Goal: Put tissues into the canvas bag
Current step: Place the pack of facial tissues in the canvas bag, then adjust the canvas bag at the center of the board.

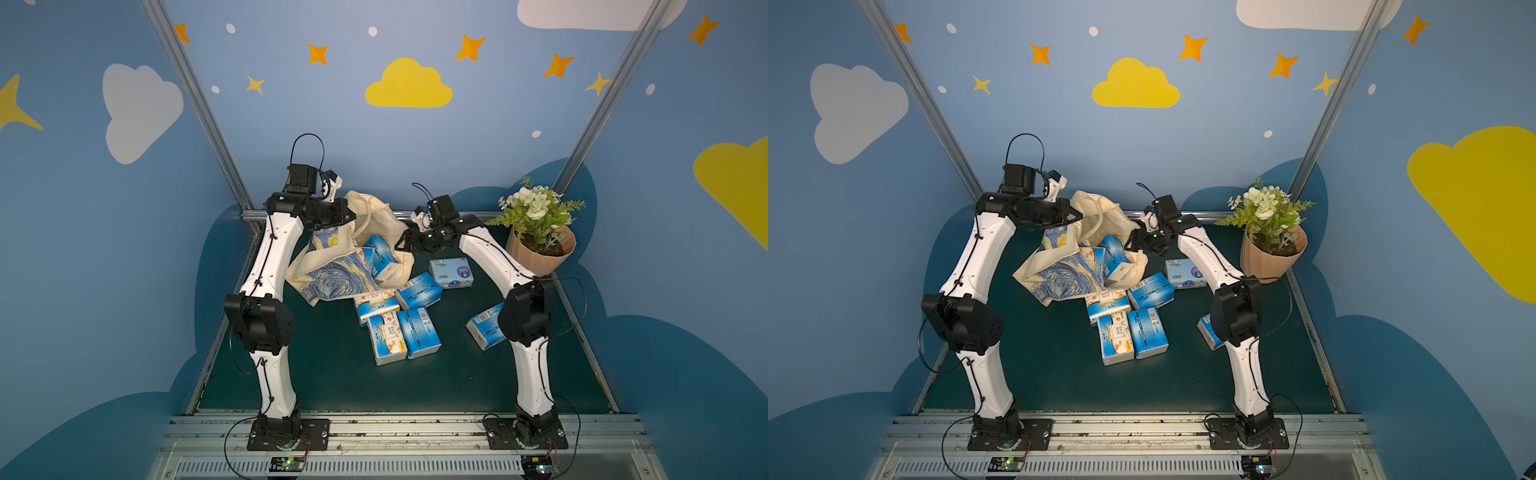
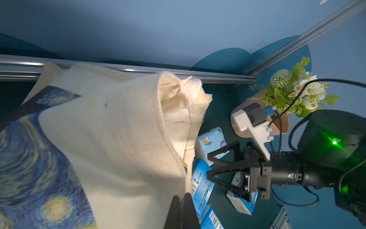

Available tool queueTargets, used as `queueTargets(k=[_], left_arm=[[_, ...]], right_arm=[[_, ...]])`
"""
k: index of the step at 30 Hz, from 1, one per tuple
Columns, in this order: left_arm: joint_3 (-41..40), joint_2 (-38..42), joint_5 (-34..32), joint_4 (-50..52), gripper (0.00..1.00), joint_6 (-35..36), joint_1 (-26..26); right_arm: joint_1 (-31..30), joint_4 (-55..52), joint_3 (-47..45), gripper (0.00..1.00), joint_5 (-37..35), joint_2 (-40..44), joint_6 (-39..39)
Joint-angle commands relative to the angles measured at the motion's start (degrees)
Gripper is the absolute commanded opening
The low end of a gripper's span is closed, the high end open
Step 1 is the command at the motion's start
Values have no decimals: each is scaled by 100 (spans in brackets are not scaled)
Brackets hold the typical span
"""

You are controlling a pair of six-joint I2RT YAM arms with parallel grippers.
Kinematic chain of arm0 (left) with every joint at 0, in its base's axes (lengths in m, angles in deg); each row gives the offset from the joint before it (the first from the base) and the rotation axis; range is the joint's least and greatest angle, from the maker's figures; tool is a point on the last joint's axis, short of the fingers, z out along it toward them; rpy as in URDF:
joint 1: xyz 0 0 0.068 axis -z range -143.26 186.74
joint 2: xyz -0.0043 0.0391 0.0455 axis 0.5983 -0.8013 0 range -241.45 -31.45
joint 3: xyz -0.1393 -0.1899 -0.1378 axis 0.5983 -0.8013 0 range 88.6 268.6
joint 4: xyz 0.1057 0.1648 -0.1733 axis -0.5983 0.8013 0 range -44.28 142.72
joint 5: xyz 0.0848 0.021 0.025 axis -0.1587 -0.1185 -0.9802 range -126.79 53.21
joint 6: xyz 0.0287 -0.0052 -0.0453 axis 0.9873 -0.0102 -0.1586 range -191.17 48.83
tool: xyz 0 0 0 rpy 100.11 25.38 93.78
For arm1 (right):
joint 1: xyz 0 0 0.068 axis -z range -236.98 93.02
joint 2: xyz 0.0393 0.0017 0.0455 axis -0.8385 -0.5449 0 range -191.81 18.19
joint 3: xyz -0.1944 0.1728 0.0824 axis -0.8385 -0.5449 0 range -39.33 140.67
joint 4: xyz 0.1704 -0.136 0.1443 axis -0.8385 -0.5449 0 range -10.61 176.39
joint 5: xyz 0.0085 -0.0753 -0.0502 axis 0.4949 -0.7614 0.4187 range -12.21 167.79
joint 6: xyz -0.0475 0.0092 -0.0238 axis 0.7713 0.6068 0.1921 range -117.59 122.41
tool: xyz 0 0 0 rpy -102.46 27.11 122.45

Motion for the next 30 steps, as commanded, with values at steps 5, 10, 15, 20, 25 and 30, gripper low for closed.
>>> queueTargets(k=[5, 10, 15, 20, 25, 30], left_arm=[[55, -11, -123, 17, 4, 86, -56], [64, -18, -138, 28, 4, 77, -67], [72, -11, -155, 45, 4, 77, -70], [106, -28, -167, 46, 4, 76, -80], [143, -77, -176, 54, 4, 68, -88], [203, -103, -186, 77, 4, 51, -104]], right_arm=[[95, -106, 74, 73, -555, -129, 602], [40, -261, 686, 72, -530, -656, 610], [50, -180, 670, 73, -762, -796, 543], [52, 19, 453, 73, -814, -859, 454], [-16, 480, 295, 68, -115, -997, 345], [-160, 538, 530, 46, 137, -1188, 368]])
